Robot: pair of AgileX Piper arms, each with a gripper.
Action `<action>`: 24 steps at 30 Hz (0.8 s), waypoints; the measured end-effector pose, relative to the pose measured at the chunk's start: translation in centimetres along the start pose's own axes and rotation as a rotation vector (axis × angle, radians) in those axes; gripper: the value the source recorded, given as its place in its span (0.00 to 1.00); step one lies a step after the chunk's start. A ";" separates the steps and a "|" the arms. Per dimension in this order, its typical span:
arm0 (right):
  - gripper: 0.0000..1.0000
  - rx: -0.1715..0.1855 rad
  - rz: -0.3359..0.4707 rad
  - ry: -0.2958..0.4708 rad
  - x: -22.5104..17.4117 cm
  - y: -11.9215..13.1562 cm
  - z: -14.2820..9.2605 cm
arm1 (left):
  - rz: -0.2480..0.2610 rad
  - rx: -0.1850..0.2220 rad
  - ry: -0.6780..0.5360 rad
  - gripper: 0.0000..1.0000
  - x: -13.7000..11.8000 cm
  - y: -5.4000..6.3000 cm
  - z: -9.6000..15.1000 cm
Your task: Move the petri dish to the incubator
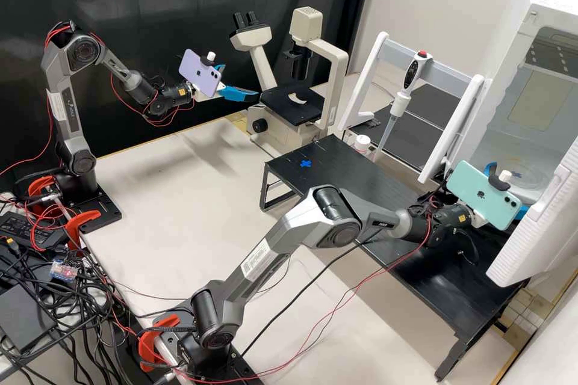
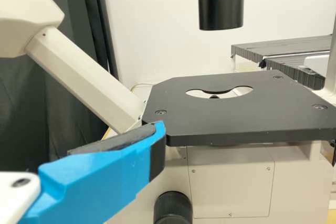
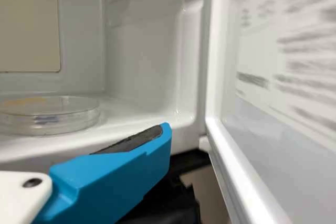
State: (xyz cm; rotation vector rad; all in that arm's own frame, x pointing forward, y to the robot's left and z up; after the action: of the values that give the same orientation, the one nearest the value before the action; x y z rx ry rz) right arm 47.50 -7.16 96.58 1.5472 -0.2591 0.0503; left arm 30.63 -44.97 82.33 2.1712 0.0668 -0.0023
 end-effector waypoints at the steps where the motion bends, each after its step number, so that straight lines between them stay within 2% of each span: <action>1: 1.00 -0.002 0.004 0.003 -0.6 0.2 0.1 | 0.000 0.000 0.000 1.00 0.0 0.0 0.0; 6: 1.00 -0.021 0.014 0.040 -4.1 0.9 0.1 | 0.000 0.000 0.000 1.00 0.0 0.0 0.0; 11: 1.00 -0.038 -0.001 0.075 -9.5 0.8 0.4 | 0.000 0.000 0.000 1.00 0.0 0.0 0.0; 17: 1.00 -0.008 0.051 0.188 -16.6 0.3 -0.9 | 0.000 0.000 0.000 1.00 0.0 0.0 0.0; 18: 1.00 0.008 0.055 0.181 -18.0 -0.1 -1.0 | 0.000 0.000 0.000 1.00 0.0 0.0 0.0; 21: 1.00 0.024 0.062 0.152 -22.3 -0.6 -1.8 | 0.000 0.000 0.000 1.00 0.0 0.0 0.0; 24: 1.00 0.044 0.110 0.180 -26.7 -0.8 -3.1 | 0.000 0.000 0.000 1.00 0.0 0.0 0.0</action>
State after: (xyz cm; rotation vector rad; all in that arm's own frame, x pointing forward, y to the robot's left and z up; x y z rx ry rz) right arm 22.15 -0.68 90.56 1.5598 -0.2011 0.2820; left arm 30.63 -44.97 82.33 2.1712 0.0668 -0.0023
